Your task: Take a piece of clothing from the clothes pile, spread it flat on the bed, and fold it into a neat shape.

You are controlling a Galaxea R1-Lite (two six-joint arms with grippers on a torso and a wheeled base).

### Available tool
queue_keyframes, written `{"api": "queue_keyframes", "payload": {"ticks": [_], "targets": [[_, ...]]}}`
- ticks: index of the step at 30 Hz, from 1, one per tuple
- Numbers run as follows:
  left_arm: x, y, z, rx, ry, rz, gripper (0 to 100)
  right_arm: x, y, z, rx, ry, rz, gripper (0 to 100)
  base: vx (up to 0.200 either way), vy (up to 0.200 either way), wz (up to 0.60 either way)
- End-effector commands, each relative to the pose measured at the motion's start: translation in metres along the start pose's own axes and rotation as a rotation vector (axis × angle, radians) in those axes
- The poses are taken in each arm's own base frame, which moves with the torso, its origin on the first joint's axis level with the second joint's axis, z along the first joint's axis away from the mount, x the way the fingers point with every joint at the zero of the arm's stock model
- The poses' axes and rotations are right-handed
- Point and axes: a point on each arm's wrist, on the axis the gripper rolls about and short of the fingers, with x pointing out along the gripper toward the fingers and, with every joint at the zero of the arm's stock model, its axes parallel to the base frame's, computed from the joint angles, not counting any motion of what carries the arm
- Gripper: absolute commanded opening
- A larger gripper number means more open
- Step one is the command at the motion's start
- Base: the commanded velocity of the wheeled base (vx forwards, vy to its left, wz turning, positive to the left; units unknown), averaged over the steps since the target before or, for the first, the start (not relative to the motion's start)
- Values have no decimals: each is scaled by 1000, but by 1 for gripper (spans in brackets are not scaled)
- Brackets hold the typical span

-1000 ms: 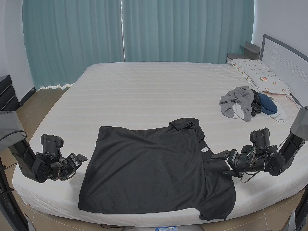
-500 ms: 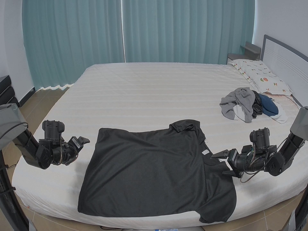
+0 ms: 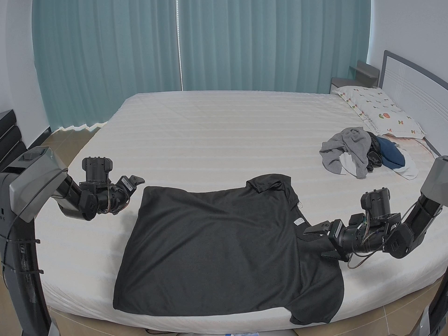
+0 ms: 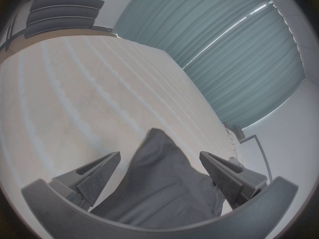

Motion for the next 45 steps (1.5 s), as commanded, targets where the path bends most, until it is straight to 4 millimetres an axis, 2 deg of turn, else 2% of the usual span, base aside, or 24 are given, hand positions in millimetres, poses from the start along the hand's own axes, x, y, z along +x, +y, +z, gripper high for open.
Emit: {"api": "queue_keyframes", "payload": {"ticks": [1,6,15,16,25,31,34,37,40,41,43,44,45], "targets": [[53,14,-12,-52,5,2,100,2,2,-6,-16,11,9,100,0,0,0],[57,13,-10,-60,-5,-14,100,4,2,-5,-25,-1,23,100,0,0,0],[63,8,-19,-48,9,-29,100,3,2,-5,-23,-1,23,100,0,0,0],[63,8,-19,-48,9,-29,0,3,2,-5,-23,-1,23,100,0,0,0],[67,10,-18,-45,-28,-7,0,2,7,-2,-36,-29,39,100,0,0,0],[60,9,-9,-67,-116,47,0,13,27,2,-70,-68,98,100,0,0,0],[55,8,1,-83,-155,53,0,31,42,4,-73,-86,119,100,0,0,0],[49,4,8,-140,-172,43,0,62,58,13,-101,-151,118,100,0,0,0],[48,6,10,-148,-177,46,0,85,71,21,-110,-185,98,100,0,0,0],[48,6,10,-148,-177,46,0,85,71,21,-110,-185,98,100,0,0,0],[48,12,8,-154,-169,63,0,109,84,30,-111,-202,69,100,0,0,0],[48,12,8,-154,-169,63,0,109,84,30,-111,-202,69,100,0,0,0],[48,13,7,-154,-163,64,0,121,87,33,-112,-217,56,100,0,0,0]]}}
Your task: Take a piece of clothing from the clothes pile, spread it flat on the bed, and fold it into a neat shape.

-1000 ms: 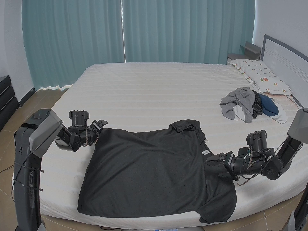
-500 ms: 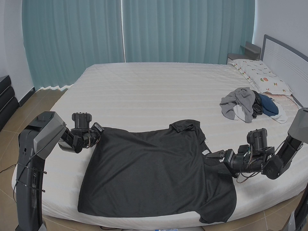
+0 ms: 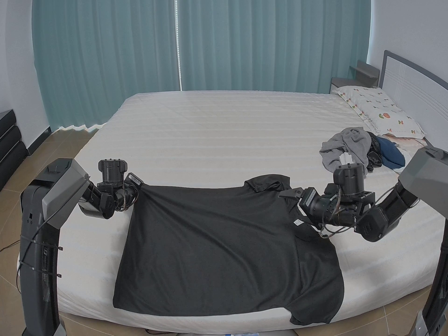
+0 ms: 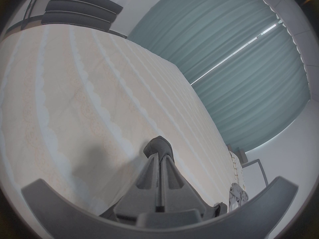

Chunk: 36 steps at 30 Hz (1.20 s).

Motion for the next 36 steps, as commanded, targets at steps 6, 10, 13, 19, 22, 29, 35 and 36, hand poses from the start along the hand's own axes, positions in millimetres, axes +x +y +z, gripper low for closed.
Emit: {"api": "queue_keyframes", "payload": {"ticks": [6,10,13,19,22,29,35,36], "targets": [[-4,3,3,-23,7,5,0,109,-1,-10,-72,-40,-133,100,0,0,0],[-3,7,0,-22,16,16,0,131,-7,-5,-118,-57,-176,100,0,0,0],[-3,9,-2,-22,20,23,0,147,-8,4,-121,-90,-197,100,0,0,0],[-3,8,-3,-19,21,22,0,168,-14,15,-115,-110,-209,100,0,0,0],[-3,8,-3,-19,21,22,0,174,-24,16,-120,-122,-233,100,0,0,0],[-3,8,-4,-18,23,22,0,177,-28,31,-167,-220,-141,100,0,0,0],[-3,9,-4,-17,24,24,0,172,-21,57,-250,-402,30,100,0,0,0],[-3,8,-4,-17,23,22,0,170,-19,60,-257,-419,52,100,0,0,0]]}}
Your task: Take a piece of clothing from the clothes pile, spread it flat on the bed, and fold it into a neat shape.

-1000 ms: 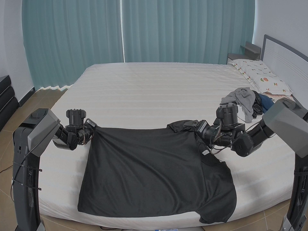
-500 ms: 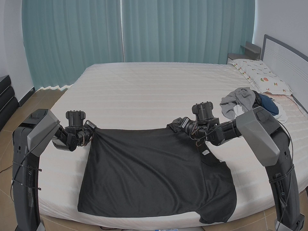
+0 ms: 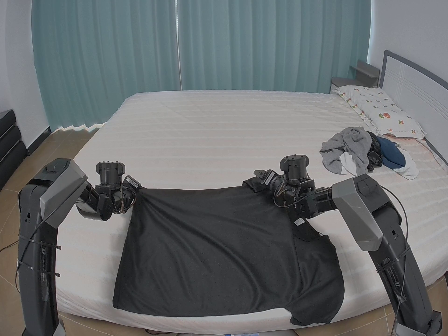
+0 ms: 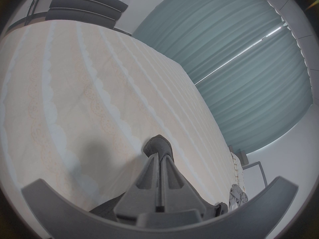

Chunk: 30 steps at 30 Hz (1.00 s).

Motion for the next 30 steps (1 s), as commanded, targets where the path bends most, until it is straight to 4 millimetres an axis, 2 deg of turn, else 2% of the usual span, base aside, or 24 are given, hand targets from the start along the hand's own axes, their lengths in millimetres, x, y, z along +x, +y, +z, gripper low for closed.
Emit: {"api": "queue_keyframes", "payload": {"ticks": [1,12,17,20,24,30], "targets": [[1,0,-1,2,1,1,0,2,-9,15,-38,-103,77,100,0,0,0],[1,0,0,-1,-1,-1,0,-2,-19,49,-84,-228,115,100,0,0,0],[1,-1,3,-5,-22,-28,0,0,-32,47,-80,-193,68,100,0,0,0],[2,0,3,-5,-28,-33,0,0,-33,48,-52,-182,58,100,0,0,0],[2,-1,6,-7,-46,-53,0,-4,-23,56,44,-167,62,100,0,0,0],[4,1,10,-15,-84,-77,0,-4,-32,59,45,-154,22,100,0,0,0]]}}
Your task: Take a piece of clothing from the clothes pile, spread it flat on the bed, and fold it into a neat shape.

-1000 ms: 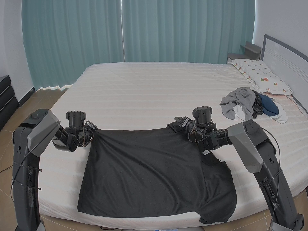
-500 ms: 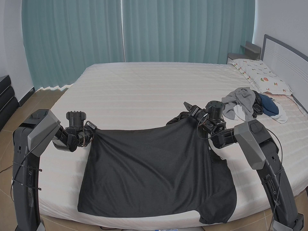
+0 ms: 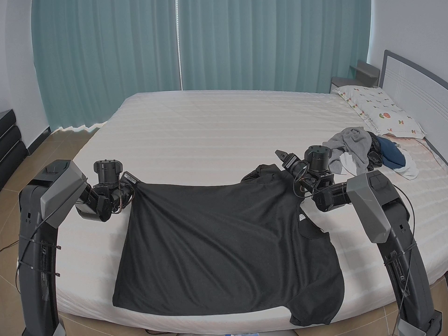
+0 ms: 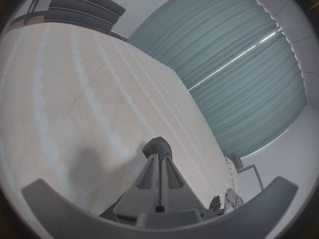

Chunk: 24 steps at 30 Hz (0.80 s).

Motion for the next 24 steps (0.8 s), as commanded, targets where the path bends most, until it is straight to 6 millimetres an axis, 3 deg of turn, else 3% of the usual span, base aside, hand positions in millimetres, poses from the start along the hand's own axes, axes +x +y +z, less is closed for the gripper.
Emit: {"api": "queue_keyframes", "payload": {"ticks": [1,15,24], "targets": [[2,3,1,-6,-12,-2,0,-1,-2,8,0,-6,-14,100,0,0,0],[3,9,11,-17,-43,-7,0,4,-48,-7,-44,39,-110,100,0,0,0],[1,11,23,-23,-89,-5,0,5,-41,-25,-50,78,-92,100,0,0,0]]}}
